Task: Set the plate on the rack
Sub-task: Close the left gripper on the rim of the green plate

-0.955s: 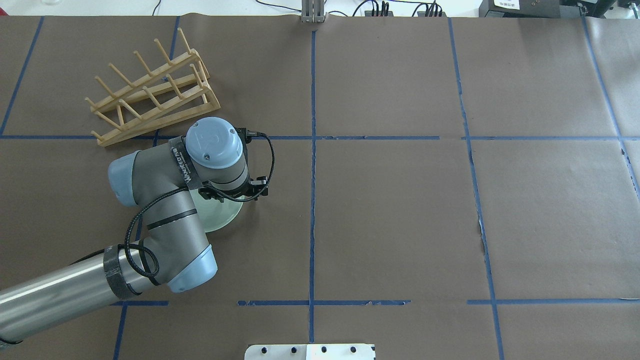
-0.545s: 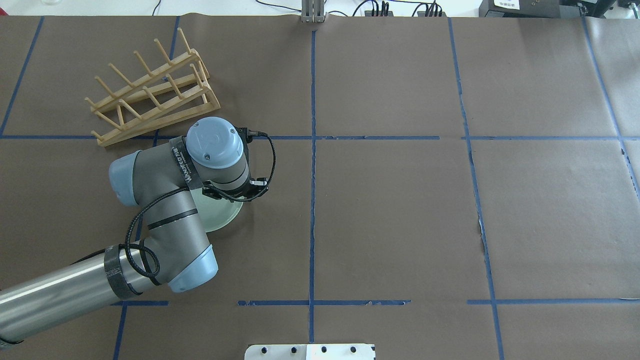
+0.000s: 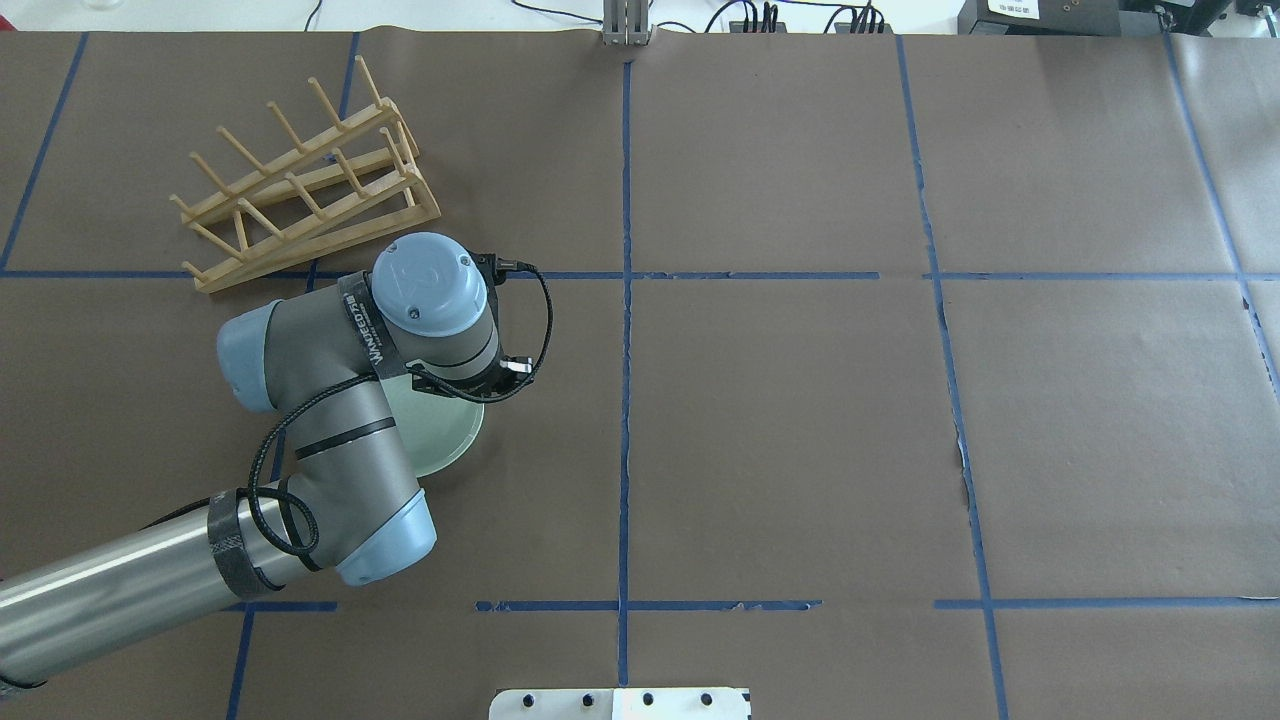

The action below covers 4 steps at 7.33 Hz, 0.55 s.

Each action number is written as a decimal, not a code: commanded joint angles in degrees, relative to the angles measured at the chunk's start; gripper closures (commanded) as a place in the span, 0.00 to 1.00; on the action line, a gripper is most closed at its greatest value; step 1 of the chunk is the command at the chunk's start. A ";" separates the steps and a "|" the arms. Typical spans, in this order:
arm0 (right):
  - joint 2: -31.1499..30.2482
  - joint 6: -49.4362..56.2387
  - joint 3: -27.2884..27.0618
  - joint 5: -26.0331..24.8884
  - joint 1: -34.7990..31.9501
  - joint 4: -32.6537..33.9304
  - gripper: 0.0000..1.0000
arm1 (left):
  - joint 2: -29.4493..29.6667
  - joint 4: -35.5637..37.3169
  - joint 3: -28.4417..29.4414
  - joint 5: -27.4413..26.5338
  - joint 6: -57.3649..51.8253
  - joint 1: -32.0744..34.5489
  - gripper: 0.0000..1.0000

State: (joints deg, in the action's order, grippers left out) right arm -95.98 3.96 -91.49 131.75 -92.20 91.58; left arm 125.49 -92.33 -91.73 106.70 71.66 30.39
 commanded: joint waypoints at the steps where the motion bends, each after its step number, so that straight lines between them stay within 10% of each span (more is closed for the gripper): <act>1: 0.00 0.00 0.00 0.00 0.00 0.00 0.00 | -0.16 5.71 -5.61 0.00 0.06 0.63 1.00; 4: 0.00 0.00 0.00 0.00 0.00 0.00 0.00 | -0.07 17.09 -13.91 -0.26 -0.56 3.97 1.00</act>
State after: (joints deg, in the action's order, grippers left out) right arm -95.98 3.95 -91.49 131.75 -92.20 91.58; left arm 125.33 -78.36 -103.44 106.49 71.18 33.08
